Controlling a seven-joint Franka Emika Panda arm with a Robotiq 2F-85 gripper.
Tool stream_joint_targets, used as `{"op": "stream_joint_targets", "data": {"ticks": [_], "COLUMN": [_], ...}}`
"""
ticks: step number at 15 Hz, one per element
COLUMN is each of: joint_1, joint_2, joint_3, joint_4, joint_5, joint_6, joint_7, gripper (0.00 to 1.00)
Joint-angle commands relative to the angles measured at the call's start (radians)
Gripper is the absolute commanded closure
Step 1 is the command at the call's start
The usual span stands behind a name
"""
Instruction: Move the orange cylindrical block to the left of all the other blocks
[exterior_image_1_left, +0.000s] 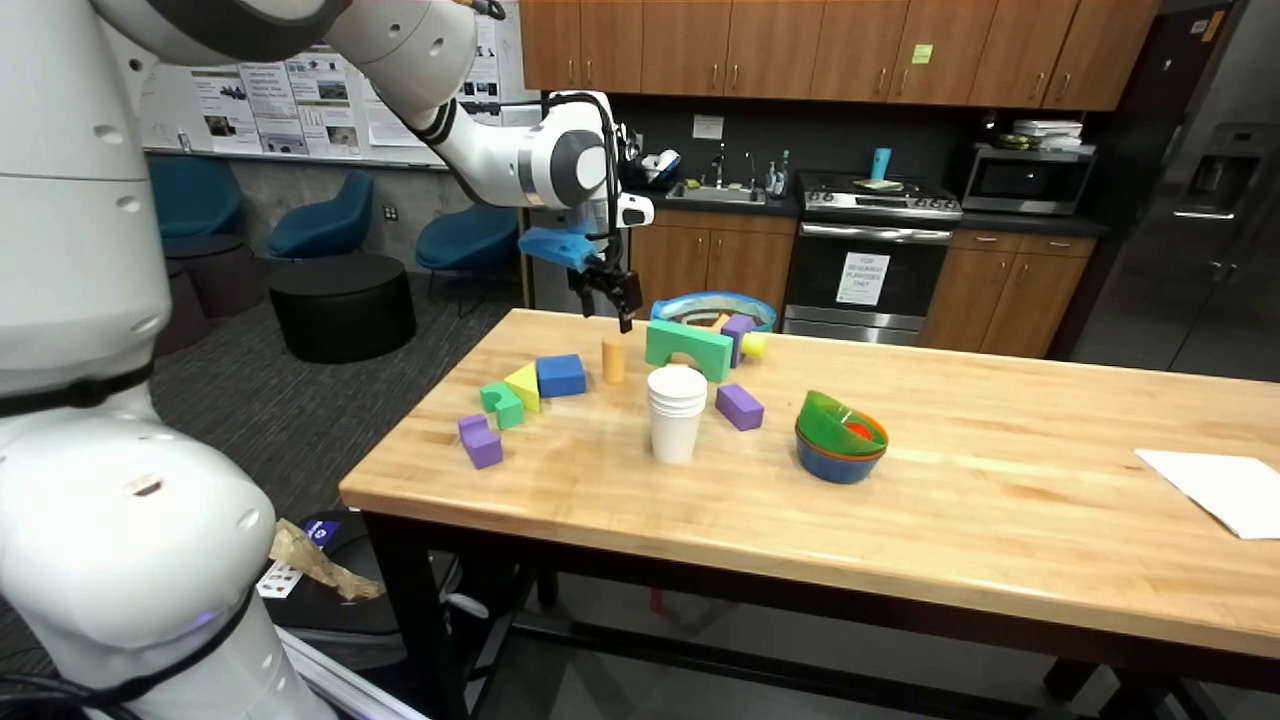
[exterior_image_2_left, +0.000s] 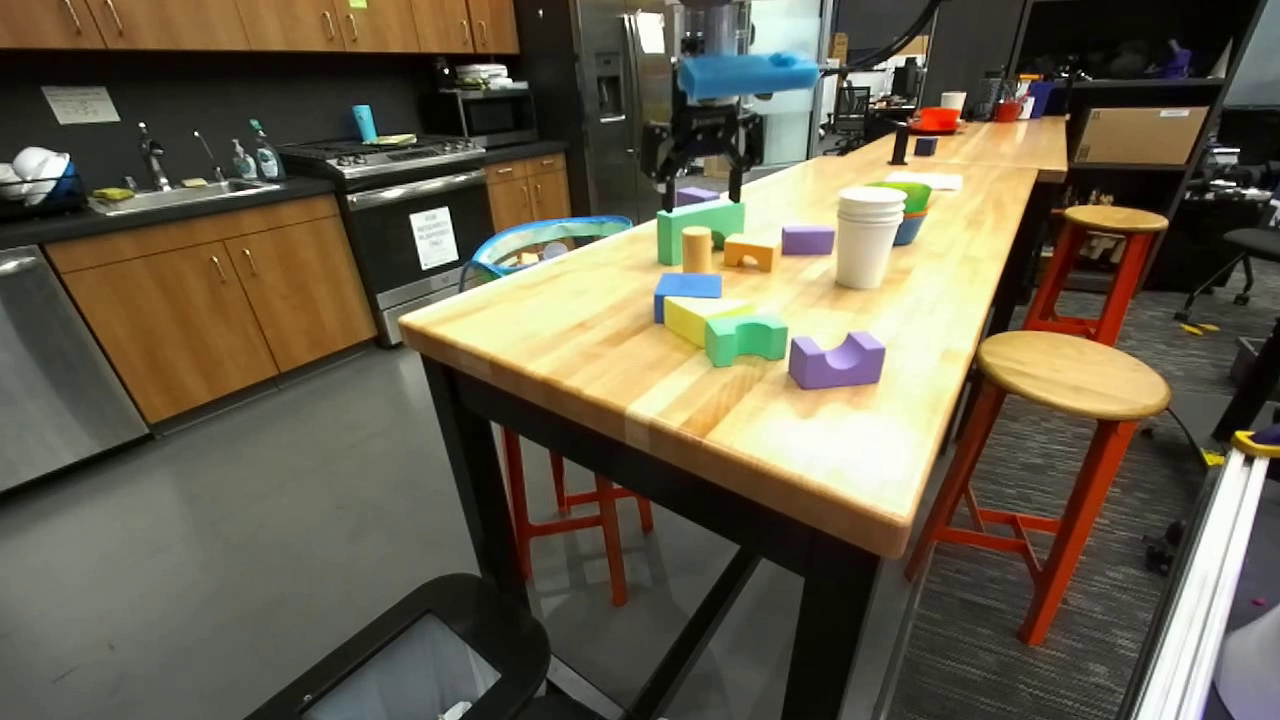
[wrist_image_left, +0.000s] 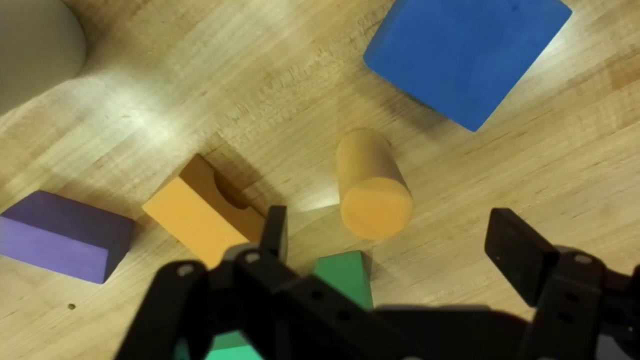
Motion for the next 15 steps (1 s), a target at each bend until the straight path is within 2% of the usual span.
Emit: {"op": "stream_joint_targets", "data": {"ticks": [1,10,15], "joint_1": [0.011,-0.001,-0.014], "joint_2": [0.003,0.038,0.061], "joint_3": [-0.013,-0.021,-0.023], "joint_4": [0.004,0.007,0.007], "joint_5": [0.011,0.034,0.109], "joint_6": [-0.005,0.01,0.035], "joint_7": [-0.009,-0.033,-0.075], "gripper": [0.0,0.0,0.0]}}
